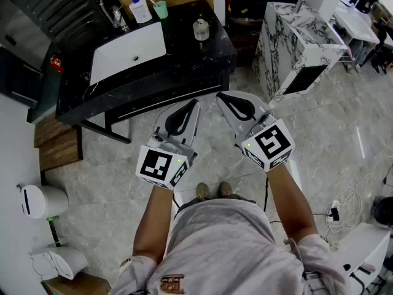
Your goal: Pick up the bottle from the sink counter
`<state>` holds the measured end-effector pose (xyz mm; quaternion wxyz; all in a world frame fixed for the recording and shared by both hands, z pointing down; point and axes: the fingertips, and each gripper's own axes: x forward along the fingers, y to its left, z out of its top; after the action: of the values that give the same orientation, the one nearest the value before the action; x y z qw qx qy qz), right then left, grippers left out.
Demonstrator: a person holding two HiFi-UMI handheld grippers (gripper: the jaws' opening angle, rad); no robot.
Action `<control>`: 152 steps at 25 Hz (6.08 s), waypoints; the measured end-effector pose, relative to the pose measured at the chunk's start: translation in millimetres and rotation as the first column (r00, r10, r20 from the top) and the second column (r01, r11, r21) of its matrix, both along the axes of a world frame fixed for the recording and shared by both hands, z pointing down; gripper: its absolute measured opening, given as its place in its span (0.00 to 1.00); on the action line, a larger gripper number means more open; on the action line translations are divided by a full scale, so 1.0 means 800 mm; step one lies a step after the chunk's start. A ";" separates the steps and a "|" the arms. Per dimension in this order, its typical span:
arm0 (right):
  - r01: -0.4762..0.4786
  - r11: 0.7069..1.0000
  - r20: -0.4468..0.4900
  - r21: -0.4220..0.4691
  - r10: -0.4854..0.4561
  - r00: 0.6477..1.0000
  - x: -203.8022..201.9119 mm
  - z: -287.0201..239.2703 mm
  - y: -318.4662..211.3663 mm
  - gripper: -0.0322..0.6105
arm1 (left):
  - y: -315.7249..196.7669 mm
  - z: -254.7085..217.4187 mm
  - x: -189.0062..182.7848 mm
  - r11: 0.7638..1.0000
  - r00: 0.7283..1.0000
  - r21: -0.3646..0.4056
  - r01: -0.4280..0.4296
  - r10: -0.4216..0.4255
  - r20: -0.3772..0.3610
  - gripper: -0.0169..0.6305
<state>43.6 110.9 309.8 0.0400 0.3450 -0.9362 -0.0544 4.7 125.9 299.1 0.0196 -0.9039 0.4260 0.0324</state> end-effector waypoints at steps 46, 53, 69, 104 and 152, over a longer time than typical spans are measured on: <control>-0.007 1.000 -0.031 -0.009 0.007 0.999 -0.028 0.019 -0.270 0.05 | -0.269 0.005 -0.042 1.000 0.999 0.009 0.028 -0.028 -0.018 0.03; -0.051 0.998 -0.053 -0.030 0.050 0.997 -0.058 0.030 -0.362 0.05 | -0.358 0.016 -0.072 1.000 0.999 -0.001 -0.028 0.028 -0.021 0.03; -0.154 0.983 -0.121 -0.096 0.142 0.982 -0.070 0.078 -0.470 0.27 | -0.469 0.056 -0.086 0.993 0.994 -0.056 -0.104 0.102 -0.035 0.03; -0.102 0.906 -0.304 -0.411 -0.030 0.952 -0.077 0.232 -0.568 0.58 | -0.528 0.095 -0.093 0.992 0.999 -0.126 0.030 -0.029 0.015 0.03; -0.058 0.981 -0.152 -0.188 0.030 0.988 -0.057 0.048 -0.508 0.57 | -0.487 0.029 -0.067 0.999 1.000 -0.038 0.004 -0.004 -0.009 0.03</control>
<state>-1.6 -295.1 348.4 0.1436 0.3552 -0.9236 0.0113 -49.1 -263.4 322.0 0.0005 -0.9032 0.4284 0.0283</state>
